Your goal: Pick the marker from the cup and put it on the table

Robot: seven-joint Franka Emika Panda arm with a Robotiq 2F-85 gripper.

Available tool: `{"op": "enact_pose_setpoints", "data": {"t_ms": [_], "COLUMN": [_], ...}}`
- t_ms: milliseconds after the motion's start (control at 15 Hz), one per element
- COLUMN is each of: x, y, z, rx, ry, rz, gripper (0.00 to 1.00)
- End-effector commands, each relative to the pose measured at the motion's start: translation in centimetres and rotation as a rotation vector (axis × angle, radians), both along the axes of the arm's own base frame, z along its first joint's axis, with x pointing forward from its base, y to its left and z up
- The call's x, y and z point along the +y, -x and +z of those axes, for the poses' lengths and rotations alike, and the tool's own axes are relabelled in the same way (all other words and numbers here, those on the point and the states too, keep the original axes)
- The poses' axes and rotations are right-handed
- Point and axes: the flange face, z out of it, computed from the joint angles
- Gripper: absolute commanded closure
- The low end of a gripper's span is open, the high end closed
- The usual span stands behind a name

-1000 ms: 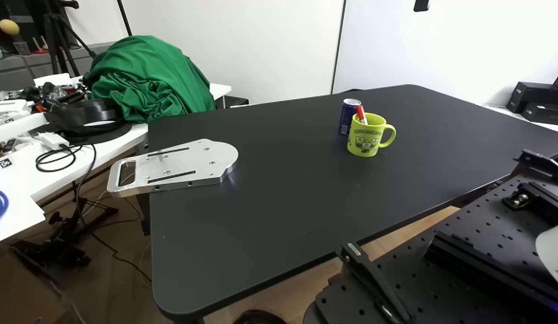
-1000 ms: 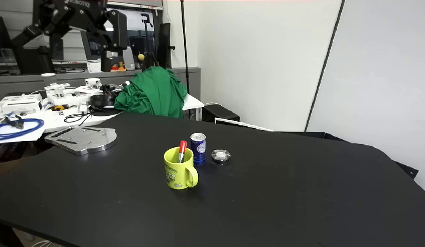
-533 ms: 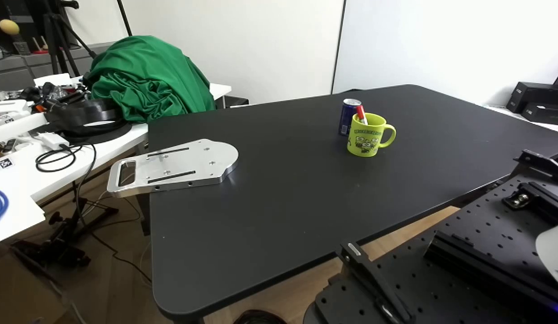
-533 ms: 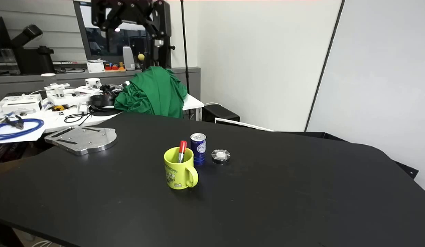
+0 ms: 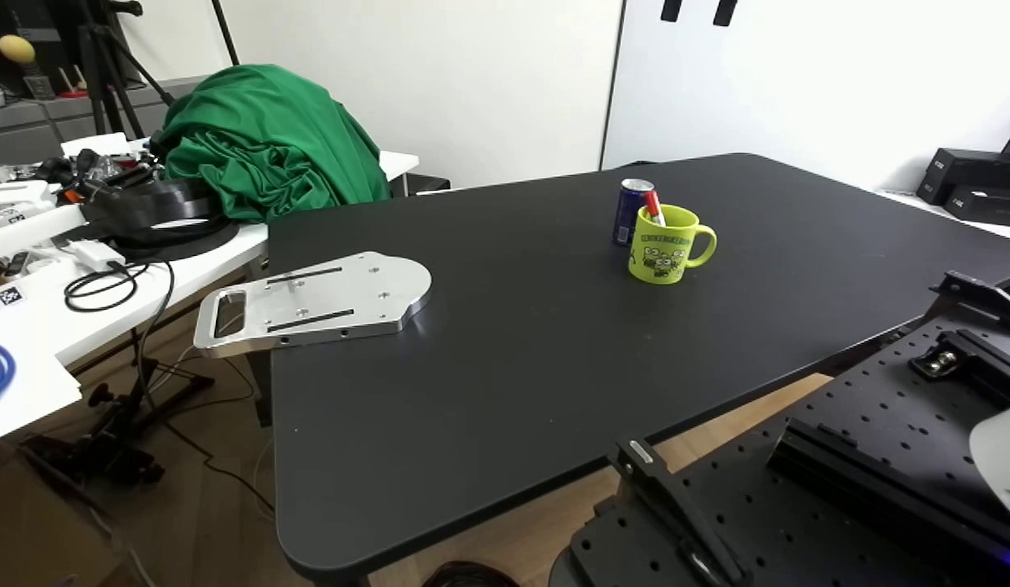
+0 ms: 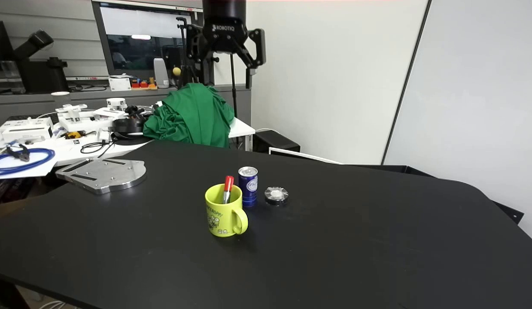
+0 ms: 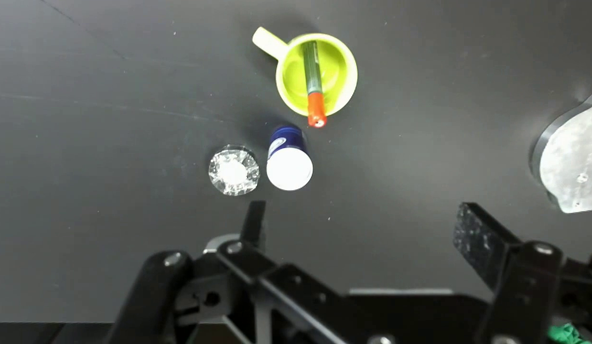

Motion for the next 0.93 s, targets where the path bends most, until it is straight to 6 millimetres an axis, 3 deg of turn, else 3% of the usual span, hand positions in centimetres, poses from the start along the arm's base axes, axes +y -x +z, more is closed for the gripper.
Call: {"op": "enact_pose_setpoints", "data": {"t_ms": [0, 467, 867], "x": [-1.6, -1.9, -2.0], "y": [-3.5, -7.3, -8.4], "z": [-1.9, -7.0, -12.9], "rx": [-0.029, -0.055, 0.015], "ry": [-0.001, -0.035, -0.079], "rz": [-0.017, -0.128, -0.248], "gripper": [0.00, 0.00, 0.00]}}
